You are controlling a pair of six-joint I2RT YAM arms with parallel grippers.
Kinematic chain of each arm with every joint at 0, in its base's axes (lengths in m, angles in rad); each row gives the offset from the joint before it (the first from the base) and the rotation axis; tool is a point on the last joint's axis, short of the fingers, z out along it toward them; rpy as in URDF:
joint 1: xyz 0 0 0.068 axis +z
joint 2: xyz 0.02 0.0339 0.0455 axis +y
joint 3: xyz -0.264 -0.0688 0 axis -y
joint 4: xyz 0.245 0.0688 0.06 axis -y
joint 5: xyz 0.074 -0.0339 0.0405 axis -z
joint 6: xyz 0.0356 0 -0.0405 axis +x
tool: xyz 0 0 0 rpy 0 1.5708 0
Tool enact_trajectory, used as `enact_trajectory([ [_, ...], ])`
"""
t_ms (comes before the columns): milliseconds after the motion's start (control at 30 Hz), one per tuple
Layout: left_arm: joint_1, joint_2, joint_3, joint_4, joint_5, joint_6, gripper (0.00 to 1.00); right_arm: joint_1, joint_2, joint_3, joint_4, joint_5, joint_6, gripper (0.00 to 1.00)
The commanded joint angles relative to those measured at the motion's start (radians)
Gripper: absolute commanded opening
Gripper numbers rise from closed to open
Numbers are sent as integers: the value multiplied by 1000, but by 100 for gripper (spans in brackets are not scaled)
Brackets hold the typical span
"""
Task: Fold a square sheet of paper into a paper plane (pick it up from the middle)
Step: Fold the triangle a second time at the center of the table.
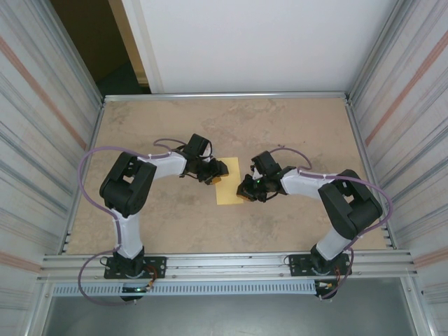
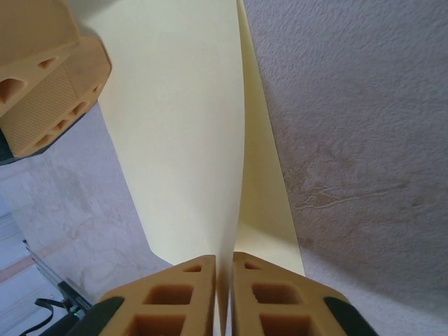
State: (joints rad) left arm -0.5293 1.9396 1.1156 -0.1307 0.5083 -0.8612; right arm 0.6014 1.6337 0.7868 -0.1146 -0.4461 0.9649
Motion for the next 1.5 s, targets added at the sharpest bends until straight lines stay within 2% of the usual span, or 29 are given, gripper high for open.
enact_trajectory([
  [0, 10, 58, -20, -83, -35, 21, 42, -4, -12, -20, -6, -1, 22, 8],
  [233, 15, -23, 4, -10, 7, 77, 42, -10, -47, -35, -38, 13, 32, 1],
  [367, 15, -73, 35, -10, -38, 128, 43, -15, -77, -46, -61, 14, 35, 1],
  [600, 20, -20, 44, 0, -38, 139, 34, -14, -81, -47, -50, 12, 46, 0],
  [867, 21, 23, 50, -58, -48, 147, 34, -1, -76, -17, -30, 6, 33, 0],
  [1300, 20, 51, 52, -67, -41, 157, 33, 40, 71, 133, 44, -28, 21, 0],
  [1467, 20, 51, 56, -71, -45, 154, 30, 59, 135, 179, 70, -17, 40, 0],
])
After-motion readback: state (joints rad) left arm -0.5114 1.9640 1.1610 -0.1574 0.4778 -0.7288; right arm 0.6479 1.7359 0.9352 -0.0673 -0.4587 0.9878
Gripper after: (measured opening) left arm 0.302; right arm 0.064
